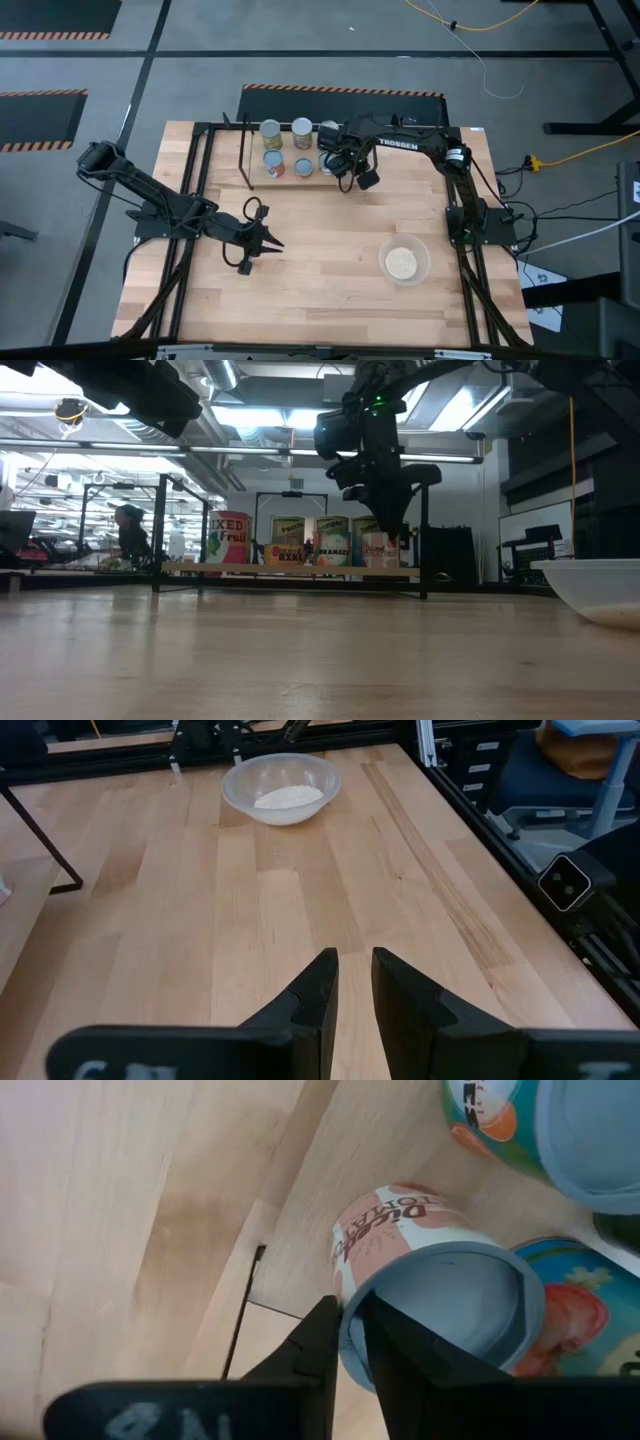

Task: Pick and place cans onto a shelf
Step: Put the canned diced tomatoes on the shelf, then return to Home Position

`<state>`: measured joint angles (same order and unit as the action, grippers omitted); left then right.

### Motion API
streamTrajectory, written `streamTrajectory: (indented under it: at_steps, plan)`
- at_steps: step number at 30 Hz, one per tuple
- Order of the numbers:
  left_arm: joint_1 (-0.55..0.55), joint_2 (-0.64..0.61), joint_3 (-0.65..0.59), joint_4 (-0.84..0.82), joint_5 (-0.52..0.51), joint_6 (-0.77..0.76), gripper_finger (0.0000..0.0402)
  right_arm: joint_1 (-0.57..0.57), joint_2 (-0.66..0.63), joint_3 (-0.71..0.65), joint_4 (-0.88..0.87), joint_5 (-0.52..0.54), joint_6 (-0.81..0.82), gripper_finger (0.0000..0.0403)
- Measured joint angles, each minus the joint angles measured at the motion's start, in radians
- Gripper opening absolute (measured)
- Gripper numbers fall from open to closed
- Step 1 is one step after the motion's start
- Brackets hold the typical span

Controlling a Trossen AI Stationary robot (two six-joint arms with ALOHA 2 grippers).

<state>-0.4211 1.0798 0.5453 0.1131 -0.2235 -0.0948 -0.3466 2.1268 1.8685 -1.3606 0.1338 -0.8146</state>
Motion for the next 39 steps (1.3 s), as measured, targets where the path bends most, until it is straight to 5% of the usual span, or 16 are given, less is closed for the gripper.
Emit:
streamTrajectory:
  at_steps: [20,30,39]
  plan:
    - [0.000,0.000,0.000,0.014,-0.006,-0.001,0.0059,0.046,0.003,0.235,-0.184,-0.031,0.030,0.0059]
    - [0.081,0.000,0.000,0.212,-0.153,0.055,0.0059,0.169,-0.001,0.486,-0.210,-0.084,0.212,0.0059]
    - [0.187,-0.132,0.015,0.286,-0.126,0.235,0.0059,0.284,-0.164,0.444,-0.211,-0.081,0.365,0.0059]
